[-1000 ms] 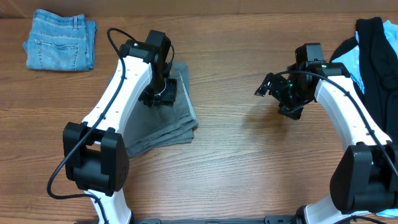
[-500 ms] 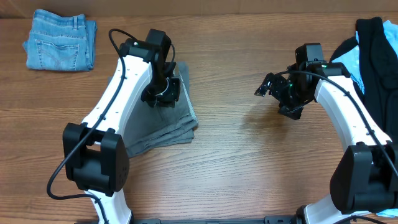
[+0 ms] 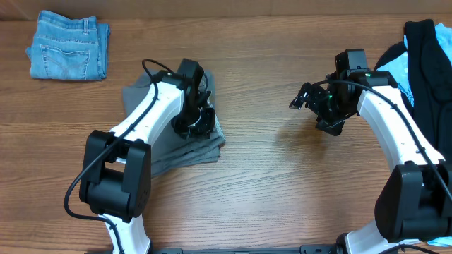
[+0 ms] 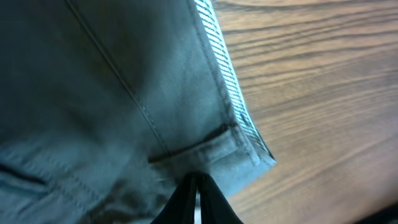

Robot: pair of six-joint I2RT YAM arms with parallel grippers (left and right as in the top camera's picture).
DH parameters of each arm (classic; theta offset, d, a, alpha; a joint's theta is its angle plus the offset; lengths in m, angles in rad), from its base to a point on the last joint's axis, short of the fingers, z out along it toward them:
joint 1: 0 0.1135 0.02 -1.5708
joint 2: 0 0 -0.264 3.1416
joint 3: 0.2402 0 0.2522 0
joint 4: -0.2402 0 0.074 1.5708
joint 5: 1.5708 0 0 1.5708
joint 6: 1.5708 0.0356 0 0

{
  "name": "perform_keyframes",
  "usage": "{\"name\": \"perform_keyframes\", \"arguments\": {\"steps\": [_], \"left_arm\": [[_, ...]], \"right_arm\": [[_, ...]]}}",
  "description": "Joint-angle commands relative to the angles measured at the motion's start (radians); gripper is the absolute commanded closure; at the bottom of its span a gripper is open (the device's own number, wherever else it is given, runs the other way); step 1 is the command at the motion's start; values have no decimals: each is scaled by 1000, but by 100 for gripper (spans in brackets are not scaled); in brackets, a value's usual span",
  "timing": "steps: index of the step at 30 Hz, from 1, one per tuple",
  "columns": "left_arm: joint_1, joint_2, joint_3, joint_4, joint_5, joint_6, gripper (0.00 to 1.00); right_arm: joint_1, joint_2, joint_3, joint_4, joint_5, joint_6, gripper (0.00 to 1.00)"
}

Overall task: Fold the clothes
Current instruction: 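Press the folded trousers down with the left gripper and release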

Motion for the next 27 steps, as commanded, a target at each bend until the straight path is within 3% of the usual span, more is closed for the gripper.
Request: {"name": "perform_keyframes", "arguments": {"steps": [1, 8, 16, 23, 26, 27], "left_arm": [[-3, 12, -53, 52, -4, -36, 91], [-5, 12, -130, 123, 10, -51, 92], [-10, 0, -130, 47, 130, -51, 96], [-6, -112, -54, -12, 128, -50, 96], [3, -175, -3, -44, 99, -47, 84], [8, -190, 11, -57, 84, -47, 71]], "right_arm": [[2, -2, 14, 5, -5, 0, 0], [2, -2, 14, 5, -5, 0, 0], [2, -2, 14, 5, -5, 0, 0], [2, -2, 14, 5, -5, 0, 0], [2, -2, 14, 5, -5, 0, 0], [2, -2, 14, 5, -5, 0, 0]]}}
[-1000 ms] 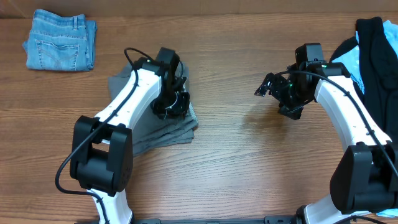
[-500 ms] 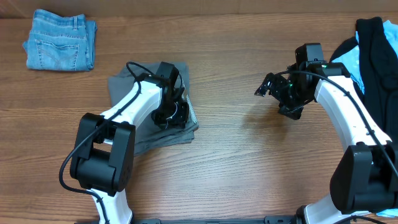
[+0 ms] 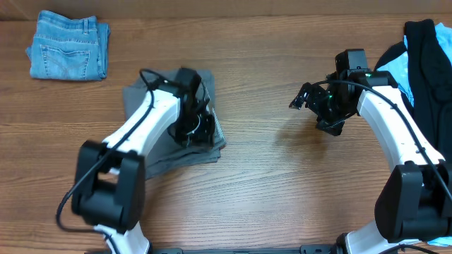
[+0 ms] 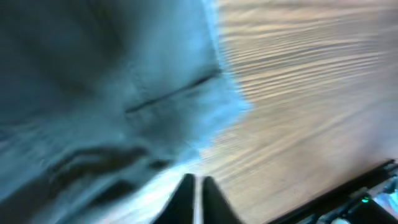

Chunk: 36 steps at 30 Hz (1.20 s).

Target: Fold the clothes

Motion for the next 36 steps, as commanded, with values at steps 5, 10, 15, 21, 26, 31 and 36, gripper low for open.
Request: {"name": "perform_keyframes", "arguments": {"steps": [5, 10, 15, 21, 26, 31, 36], "left_arm": [[67, -171, 109, -86, -123, 2, 0], [194, -171, 105, -127, -173, 26, 0], [345, -146, 79, -124, -175, 69, 0], [486, -76, 72, -118, -174, 127, 0], [573, -6, 72, -99, -121, 242, 0], [607, 29, 72, -66, -117, 238, 0], [608, 79, 72, -29, -34, 260, 0]], "right_arm": [[2, -2, 14, 5, -6, 0, 0], [2, -2, 14, 5, -6, 0, 0], [2, -2, 14, 5, -6, 0, 0], [2, -2, 14, 5, -6, 0, 0], [2, -2, 14, 5, -6, 0, 0], [2, -2, 14, 5, -6, 0, 0], [2, -2, 14, 5, -6, 0, 0]]}}
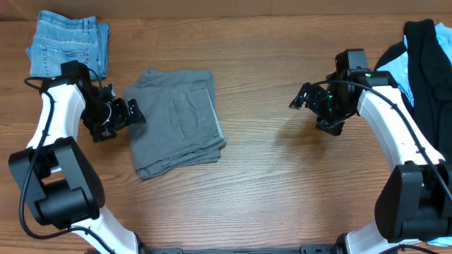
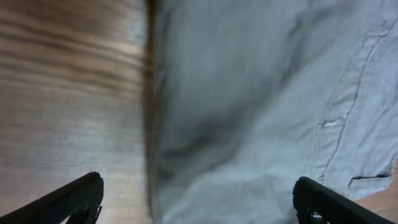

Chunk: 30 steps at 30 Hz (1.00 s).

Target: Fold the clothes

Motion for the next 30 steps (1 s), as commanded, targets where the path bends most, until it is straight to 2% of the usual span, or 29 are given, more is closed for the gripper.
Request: {"name": "perform_keyframes", "arguments": {"steps": [1, 14, 16, 17, 18, 22, 24, 26, 27, 30], "left_arm": [[1, 67, -6, 24, 119, 67, 0], [2, 206, -6, 121, 131, 72, 0], [2, 208, -6, 133, 138, 73, 3], [2, 208, -6, 138, 150, 80, 7], [2, 208, -6, 143, 163, 87, 15], [1, 208, -6, 182, 183, 83, 62], [-2, 208, -6, 206, 181, 63, 75], [-3, 208, -6, 232, 179, 27, 92], [-3, 208, -6, 241, 175, 10, 96], [-1, 208, -5, 284, 164, -35, 96]], "right_arm": [[2, -2, 14, 5, -5, 0, 0], [2, -2, 14, 5, -5, 0, 0], [2, -2, 13, 5, -5, 0, 0], [2, -2, 14, 5, -5, 0, 0], [2, -2, 14, 5, -5, 0, 0], [2, -2, 14, 5, -5, 0, 0], [2, -2, 14, 5, -5, 0, 0], [2, -2, 13, 5, -5, 0, 0], [2, -2, 14, 5, -5, 0, 0], [2, -2, 14, 5, -5, 0, 0]]}}
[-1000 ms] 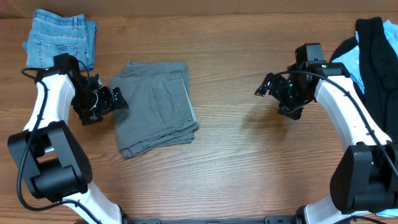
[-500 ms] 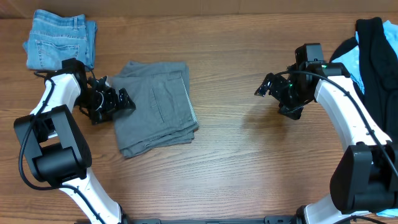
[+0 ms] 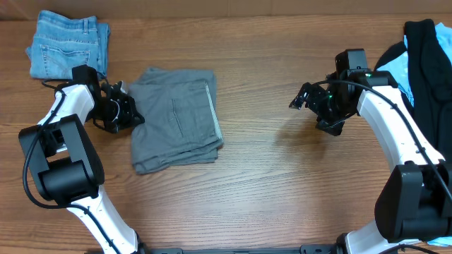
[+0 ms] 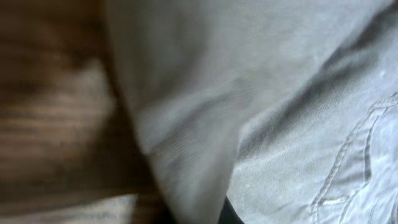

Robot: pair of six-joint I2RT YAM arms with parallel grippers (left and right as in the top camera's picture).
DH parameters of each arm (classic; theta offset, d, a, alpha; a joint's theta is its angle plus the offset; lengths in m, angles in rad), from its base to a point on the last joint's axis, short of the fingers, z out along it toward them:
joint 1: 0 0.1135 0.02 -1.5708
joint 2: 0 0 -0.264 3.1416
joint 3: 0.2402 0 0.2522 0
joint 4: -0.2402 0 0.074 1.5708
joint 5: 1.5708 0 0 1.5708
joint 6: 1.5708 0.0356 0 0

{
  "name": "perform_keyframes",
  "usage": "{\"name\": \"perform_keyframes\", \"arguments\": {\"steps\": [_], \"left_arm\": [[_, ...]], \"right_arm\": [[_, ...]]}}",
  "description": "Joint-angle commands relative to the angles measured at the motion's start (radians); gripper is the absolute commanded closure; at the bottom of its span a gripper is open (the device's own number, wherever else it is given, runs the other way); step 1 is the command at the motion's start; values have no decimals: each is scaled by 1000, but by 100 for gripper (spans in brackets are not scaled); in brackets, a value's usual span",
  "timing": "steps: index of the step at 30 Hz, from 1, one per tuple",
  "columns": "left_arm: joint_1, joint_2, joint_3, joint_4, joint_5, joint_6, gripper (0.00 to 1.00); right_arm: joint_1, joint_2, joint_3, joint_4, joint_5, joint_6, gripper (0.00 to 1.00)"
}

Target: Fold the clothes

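A folded grey garment (image 3: 176,116) lies on the wooden table, left of centre. My left gripper (image 3: 129,113) is at its left edge. In the left wrist view the grey cloth (image 4: 298,93) fills the frame, blurred. Its folded edge runs down between my left gripper's (image 4: 193,214) dark fingertips, which stand close together on it. My right gripper (image 3: 298,97) hovers over bare wood at the right, fingers pointing left and apparently apart, holding nothing.
Folded blue jeans (image 3: 68,54) sit at the far left corner, just beyond my left arm. A heap of black cloth (image 3: 427,63) and light blue cloth (image 3: 395,67) lies at the right edge, behind my right arm.
My left gripper was open beside the grey garment's left edge. It now sits at that edge, shut on the cloth. The garment and my right arm look unchanged.
My left gripper was first shut, pressing on top of the grey garment near its right edge, and stayed there a moment later. Then it stood open on the table at the garment's left side. Now it grips the left edge. My right arm never moved.
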Motion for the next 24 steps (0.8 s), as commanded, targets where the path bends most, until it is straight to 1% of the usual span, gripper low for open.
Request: {"name": "perform_keyframes", "arguments": {"steps": [1, 5, 7, 10, 14, 16, 17, 20, 24], "left_arm": [[0, 16, -2, 43, -6, -64, 96], [-4, 16, 28, 69, -24, -65, 96], [-8, 16, 63, 68, -76, -66, 96], [-12, 16, 140, 56, -161, -63, 96], [-10, 16, 271, 32, -197, -11, 96], [-11, 16, 339, 18, -254, -1, 96], [-14, 16, 401, 14, -307, 13, 96], [-15, 16, 475, 29, -344, 43, 96], [-15, 16, 528, 76, -415, 48, 96]], "right_arm": [[2, -2, 14, 5, -5, 0, 0], [2, -2, 14, 5, -5, 0, 0], [2, -2, 14, 5, -5, 0, 0], [2, -2, 14, 5, -5, 1, 0], [2, -2, 14, 5, -5, 0, 0], [2, -2, 14, 5, -5, 0, 0], [2, -2, 14, 5, -5, 0, 0], [2, -2, 13, 5, -5, 0, 0], [2, -2, 14, 5, -5, 0, 0]]}}
